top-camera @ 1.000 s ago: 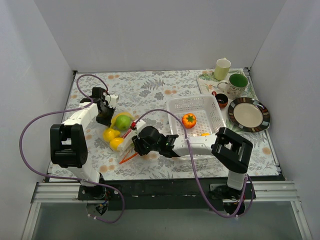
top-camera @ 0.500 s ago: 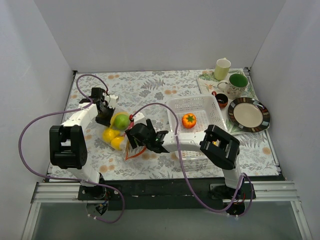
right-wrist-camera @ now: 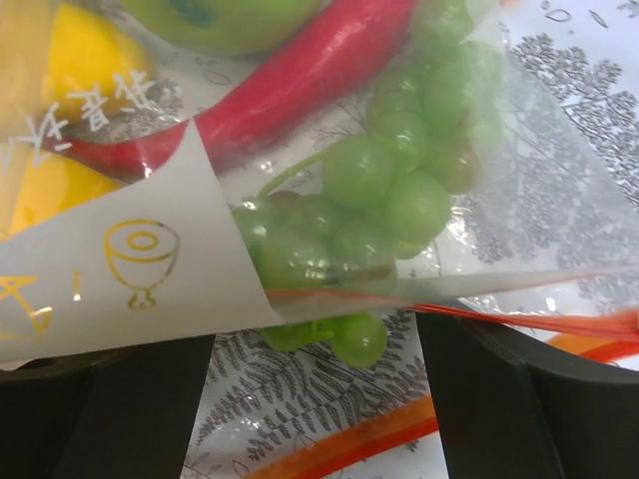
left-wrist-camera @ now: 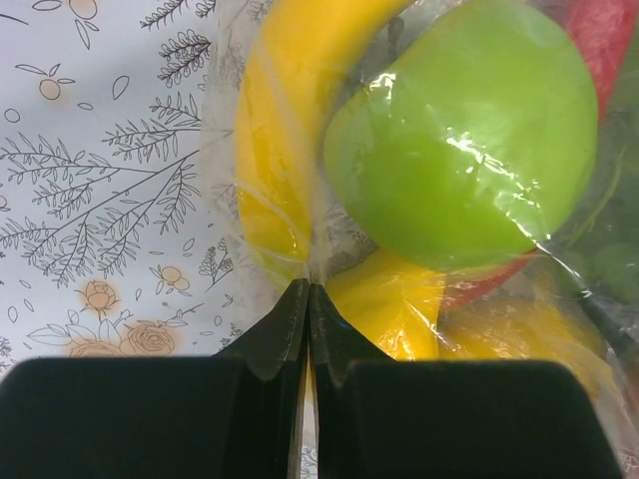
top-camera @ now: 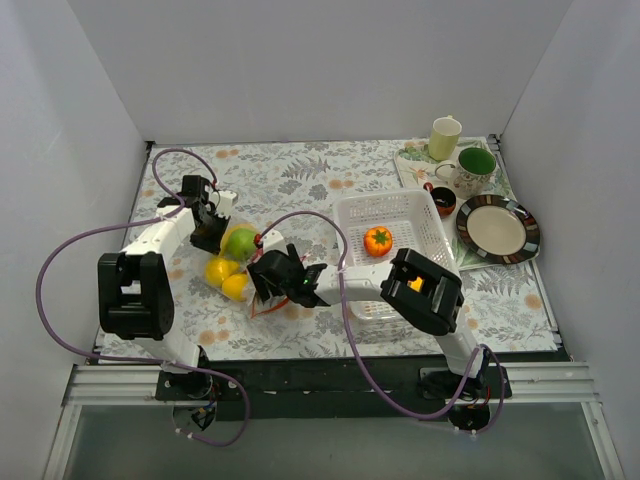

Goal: Open the zip-top bag and remove the fake food

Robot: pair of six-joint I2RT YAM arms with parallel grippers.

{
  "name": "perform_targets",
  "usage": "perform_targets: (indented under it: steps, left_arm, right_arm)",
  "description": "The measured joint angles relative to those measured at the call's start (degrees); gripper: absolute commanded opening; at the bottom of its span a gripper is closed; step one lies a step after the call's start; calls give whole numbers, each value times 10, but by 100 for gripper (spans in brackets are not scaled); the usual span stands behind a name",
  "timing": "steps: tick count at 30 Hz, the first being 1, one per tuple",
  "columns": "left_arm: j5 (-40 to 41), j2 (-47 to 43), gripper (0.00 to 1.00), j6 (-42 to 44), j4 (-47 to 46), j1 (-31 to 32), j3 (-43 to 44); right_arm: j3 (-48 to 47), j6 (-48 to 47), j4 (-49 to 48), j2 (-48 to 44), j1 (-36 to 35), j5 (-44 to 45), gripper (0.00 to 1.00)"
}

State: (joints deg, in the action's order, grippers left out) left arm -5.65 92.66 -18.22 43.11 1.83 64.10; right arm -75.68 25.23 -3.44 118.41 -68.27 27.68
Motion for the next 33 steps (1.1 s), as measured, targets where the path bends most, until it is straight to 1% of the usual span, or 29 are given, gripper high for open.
perform_targets:
  steps: [1, 3, 4, 6, 7, 9, 10, 13, 16, 21, 29, 33]
  left_arm:
    - [0, -1, 0, 0, 1, 0, 0]
    - [-2, -4, 0, 0, 3, 0, 0]
    - [-3, -5, 0, 0, 3, 0, 0]
    - [-4, -7, 0, 0, 3, 0, 0]
    - [-5, -7, 0, 0, 4, 0, 0]
    - [-6, -9, 0, 0, 3, 0, -3]
    - [-7, -10, 0, 0, 2, 0, -6]
    - [-7, -11, 0, 0, 2, 0, -17]
    - [-6, -12, 0, 0, 1, 0, -25]
    - [4, -11, 0, -1, -7, 0, -26]
    - [6, 18, 0, -13, -14, 0, 7]
    - [7, 19, 0, -16, -16, 0, 12]
  right_arm:
    - [0, -1, -7, 1, 0, -5, 76]
    - [0, -3, -19, 2, 0, -16, 70]
    - [0, -5, -27, 2, 0, -21, 63]
    - [3, -10, -41, 2, 0, -26, 57]
    - [5, -13, -48, 2, 0, -28, 51]
    - [16, -18, -66, 0, 0, -30, 44]
    - [25, -20, -73, -3, 0, -30, 37]
    - [49, -28, -80, -19, 0, -30, 30]
    - [72, -32, -82, -45, 0, -30, 28]
    - [137, -40, -74, -129, 0, -59, 27]
    - [237, -52, -34, -273, 0, -191, 27]
    - [275, -60, 13, -355, 0, -214, 27]
